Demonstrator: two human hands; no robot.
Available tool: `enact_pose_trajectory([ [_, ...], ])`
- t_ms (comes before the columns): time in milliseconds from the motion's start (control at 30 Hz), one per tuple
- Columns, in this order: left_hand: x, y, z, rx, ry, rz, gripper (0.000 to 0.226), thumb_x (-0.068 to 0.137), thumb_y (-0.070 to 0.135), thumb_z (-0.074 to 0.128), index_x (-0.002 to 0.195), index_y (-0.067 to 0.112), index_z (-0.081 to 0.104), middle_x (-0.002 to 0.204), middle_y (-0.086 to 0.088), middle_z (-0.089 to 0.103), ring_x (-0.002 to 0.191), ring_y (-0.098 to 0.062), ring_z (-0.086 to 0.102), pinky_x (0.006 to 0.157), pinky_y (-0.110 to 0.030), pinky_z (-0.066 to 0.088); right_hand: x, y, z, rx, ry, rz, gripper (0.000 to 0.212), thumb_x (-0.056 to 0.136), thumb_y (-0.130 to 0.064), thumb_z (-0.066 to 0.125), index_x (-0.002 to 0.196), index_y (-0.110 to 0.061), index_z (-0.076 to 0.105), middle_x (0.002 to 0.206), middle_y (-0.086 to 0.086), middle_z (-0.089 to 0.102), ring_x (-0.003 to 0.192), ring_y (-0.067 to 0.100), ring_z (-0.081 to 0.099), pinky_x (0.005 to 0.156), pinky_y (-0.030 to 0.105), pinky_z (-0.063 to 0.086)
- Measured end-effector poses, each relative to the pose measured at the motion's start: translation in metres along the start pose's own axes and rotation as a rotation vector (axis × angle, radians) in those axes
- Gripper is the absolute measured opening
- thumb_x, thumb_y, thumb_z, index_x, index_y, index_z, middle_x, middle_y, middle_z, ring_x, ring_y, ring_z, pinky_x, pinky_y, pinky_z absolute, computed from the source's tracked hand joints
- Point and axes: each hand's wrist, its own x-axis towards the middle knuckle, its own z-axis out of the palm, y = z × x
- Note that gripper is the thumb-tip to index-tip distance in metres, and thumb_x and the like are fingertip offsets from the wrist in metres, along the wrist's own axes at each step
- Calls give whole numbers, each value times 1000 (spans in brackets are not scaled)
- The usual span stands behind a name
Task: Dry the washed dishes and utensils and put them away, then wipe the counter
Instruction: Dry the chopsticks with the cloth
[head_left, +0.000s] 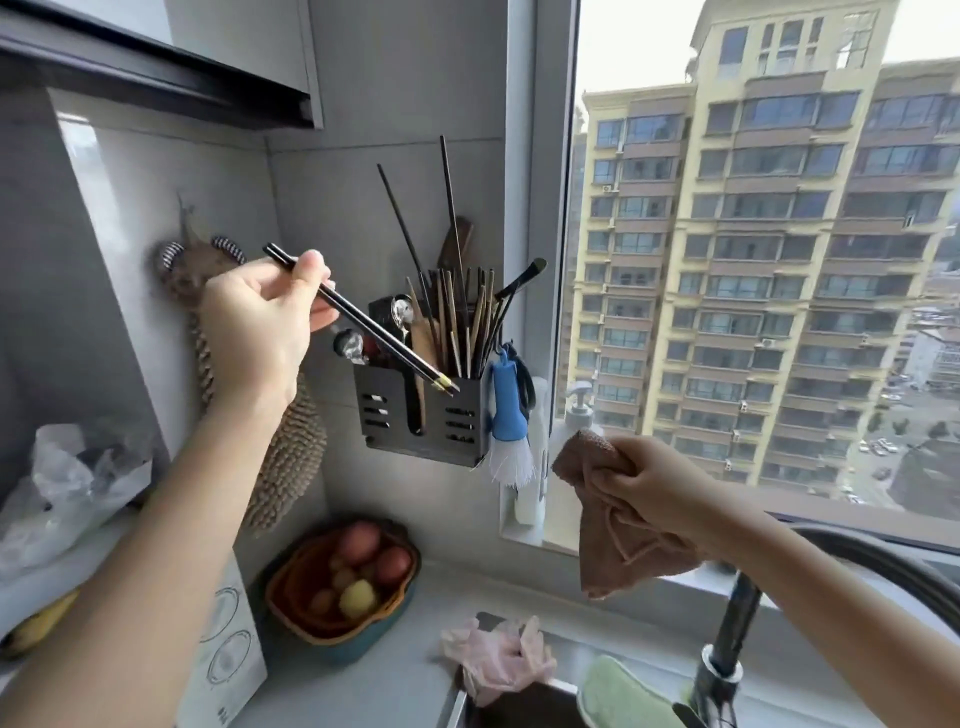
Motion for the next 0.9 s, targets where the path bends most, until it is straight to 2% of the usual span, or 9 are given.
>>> enact_pose_trajectory([
  [167, 46, 12, 29, 134, -52, 165, 24, 88, 29, 61, 67, 19, 64, 67, 0, 66, 59, -16, 67, 66, -40, 59, 22, -2, -4, -54, 4, 6, 14, 92, -15, 52, 81, -17, 60, 70, -1, 62, 62, 14, 57, 55, 25, 47],
  [267, 59, -4, 53, 277, -92, 140, 32, 87, 29, 63, 69, 3, 66, 64, -8, 67, 53, -12, 66, 63, -47, 58, 27, -2, 0, -48, 7, 14, 18, 91, -13, 53, 76, -20, 58, 67, -3, 60, 58, 11, 56, 51, 22, 46],
  [367, 61, -28, 73, 314, -168, 18, 37, 87, 25, 65, 80, -12, 64, 76, -24, 69, 56, -21, 68, 64, -49, 57, 30, -2, 5, -48, -7, 14, 24, 91, -12, 53, 69, -23, 53, 63, -6, 57, 56, 10, 53, 51, 22, 44],
  [433, 64, -39, 82, 329, -194, -43, 37, 86, 25, 66, 79, -12, 64, 72, -23, 69, 55, -24, 68, 63, -46, 58, 31, -3, 7, -66, -19, 6, 24, 91, -13, 53, 69, -22, 52, 63, -7, 56, 56, 9, 52, 53, 23, 44],
  [567, 56, -51, 101, 410, -384, -205, 24, 87, 18, 66, 74, 0, 57, 74, -14, 60, 64, -29, 68, 42, -26, 51, 30, -6, 4, -27, -25, -10, 28, 92, -12, 52, 67, -25, 50, 62, -8, 55, 55, 8, 52, 51, 21, 44],
  [633, 43, -62, 110, 452, -486, -288, 32, 86, 13, 67, 63, 3, 46, 70, -11, 56, 75, -35, 69, 60, -34, 59, 26, -8, 0, 14, -20, -16, 29, 92, -9, 51, 67, -24, 50, 61, -7, 53, 52, 6, 50, 45, 15, 40],
  [700, 33, -69, 115, 479, -482, -291, 42, 86, 13, 66, 57, 9, 37, 61, -7, 49, 77, -35, 70, 62, -36, 55, 20, -8, -6, 32, -13, -26, 24, 92, -9, 51, 71, -21, 53, 64, -5, 55, 53, 7, 50, 47, 17, 41],
  [800, 17, -61, 117, 549, -479, -199, 31, 83, 31, 70, 82, 2, 58, 85, -10, 62, 80, -33, 69, 71, -38, 55, -1, -2, -16, 107, 8, -11, 13, 92, -9, 52, 85, -15, 62, 68, -3, 59, 57, 8, 54, 49, 18, 45],
  [900, -20, -36, 113, 670, -312, 83, 44, 84, 38, 65, 108, 2, 58, 100, -15, 66, 95, -34, 62, 81, -38, 48, -42, 9, -27, 186, 56, -11, 8, 92, -12, 55, 95, -11, 62, 72, 0, 60, 56, 6, 54, 49, 17, 45],
])
